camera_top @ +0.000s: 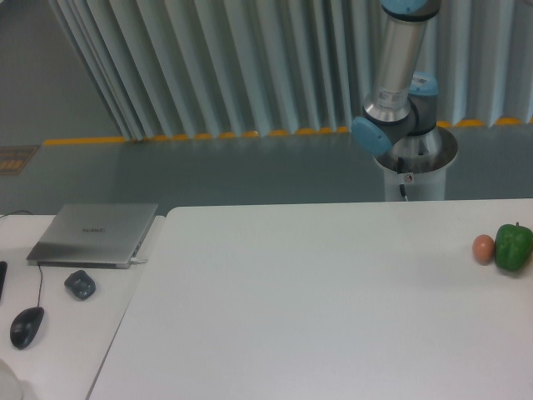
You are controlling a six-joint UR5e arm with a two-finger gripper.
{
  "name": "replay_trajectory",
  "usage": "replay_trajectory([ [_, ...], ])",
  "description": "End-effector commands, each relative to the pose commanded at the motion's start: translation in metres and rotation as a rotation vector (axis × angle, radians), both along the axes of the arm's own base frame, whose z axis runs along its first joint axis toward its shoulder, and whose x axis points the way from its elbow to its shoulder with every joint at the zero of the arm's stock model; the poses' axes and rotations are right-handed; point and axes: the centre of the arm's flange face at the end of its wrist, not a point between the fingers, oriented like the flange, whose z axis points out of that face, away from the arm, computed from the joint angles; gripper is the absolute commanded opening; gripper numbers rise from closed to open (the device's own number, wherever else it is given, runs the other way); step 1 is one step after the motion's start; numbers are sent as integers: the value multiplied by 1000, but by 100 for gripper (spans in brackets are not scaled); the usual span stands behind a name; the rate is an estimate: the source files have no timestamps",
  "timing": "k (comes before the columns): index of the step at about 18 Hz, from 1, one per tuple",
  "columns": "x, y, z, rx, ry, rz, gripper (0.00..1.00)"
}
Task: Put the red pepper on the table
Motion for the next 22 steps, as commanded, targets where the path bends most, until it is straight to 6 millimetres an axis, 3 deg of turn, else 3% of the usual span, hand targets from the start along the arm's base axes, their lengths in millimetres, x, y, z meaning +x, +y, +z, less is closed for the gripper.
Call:
replay_trajectory([
  [7,0,-9,-27,45,-39,32,100],
  [22,-11,-26,-51,112,-73,109,100],
])
